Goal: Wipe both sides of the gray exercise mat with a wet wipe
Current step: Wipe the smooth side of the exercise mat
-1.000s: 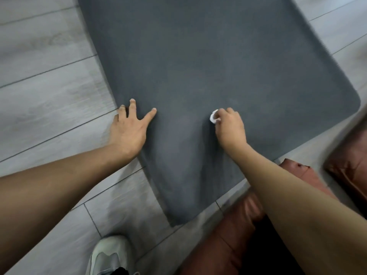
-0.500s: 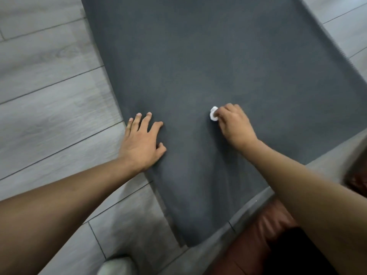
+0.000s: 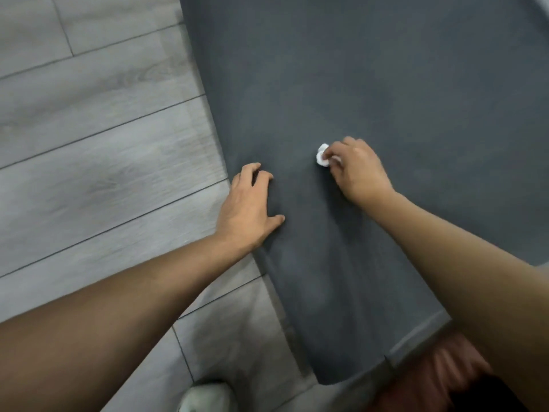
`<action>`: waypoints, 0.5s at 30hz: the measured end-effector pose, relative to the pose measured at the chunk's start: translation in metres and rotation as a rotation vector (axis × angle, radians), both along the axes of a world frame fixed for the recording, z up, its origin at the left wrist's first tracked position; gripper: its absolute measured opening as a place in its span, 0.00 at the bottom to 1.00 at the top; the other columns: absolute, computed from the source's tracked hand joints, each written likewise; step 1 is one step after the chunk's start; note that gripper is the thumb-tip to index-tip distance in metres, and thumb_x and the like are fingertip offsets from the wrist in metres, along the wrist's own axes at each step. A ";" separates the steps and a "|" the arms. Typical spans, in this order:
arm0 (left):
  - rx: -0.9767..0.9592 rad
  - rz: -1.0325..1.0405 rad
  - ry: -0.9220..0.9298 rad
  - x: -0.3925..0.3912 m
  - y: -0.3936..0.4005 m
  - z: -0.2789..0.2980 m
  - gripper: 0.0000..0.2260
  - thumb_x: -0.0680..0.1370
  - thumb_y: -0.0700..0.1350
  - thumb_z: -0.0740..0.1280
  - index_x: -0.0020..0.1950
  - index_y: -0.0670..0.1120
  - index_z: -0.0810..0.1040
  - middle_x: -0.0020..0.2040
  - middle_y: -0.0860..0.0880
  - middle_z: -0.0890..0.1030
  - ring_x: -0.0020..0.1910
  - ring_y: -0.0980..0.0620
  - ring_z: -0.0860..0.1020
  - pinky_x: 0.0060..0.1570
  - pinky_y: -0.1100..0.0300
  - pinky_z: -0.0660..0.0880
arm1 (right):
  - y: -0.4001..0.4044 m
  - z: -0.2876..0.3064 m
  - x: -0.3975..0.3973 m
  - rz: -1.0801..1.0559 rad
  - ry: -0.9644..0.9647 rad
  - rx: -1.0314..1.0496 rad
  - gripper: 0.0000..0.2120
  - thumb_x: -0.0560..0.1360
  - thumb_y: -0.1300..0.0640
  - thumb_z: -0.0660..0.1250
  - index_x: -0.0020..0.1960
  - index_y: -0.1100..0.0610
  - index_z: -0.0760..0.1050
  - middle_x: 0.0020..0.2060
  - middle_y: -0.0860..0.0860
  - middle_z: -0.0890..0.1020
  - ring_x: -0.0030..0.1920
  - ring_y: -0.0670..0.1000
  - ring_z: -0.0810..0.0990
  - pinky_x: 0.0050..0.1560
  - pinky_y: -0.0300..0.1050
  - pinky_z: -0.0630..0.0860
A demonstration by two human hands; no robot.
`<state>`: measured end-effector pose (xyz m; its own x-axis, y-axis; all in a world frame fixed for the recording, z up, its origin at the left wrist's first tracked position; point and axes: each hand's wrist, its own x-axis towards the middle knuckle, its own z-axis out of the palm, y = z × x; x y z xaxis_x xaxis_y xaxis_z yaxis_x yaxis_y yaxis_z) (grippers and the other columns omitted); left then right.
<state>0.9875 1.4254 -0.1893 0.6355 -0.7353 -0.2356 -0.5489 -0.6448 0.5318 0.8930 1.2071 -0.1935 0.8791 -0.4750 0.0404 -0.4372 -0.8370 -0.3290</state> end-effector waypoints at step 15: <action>-0.235 0.475 0.344 0.049 -0.011 0.000 0.20 0.73 0.29 0.56 0.56 0.43 0.82 0.54 0.46 0.84 0.54 0.50 0.83 0.57 0.62 0.78 | 0.109 0.012 0.025 0.169 0.103 0.350 0.10 0.73 0.58 0.66 0.50 0.48 0.83 0.45 0.46 0.79 0.47 0.50 0.78 0.48 0.39 0.70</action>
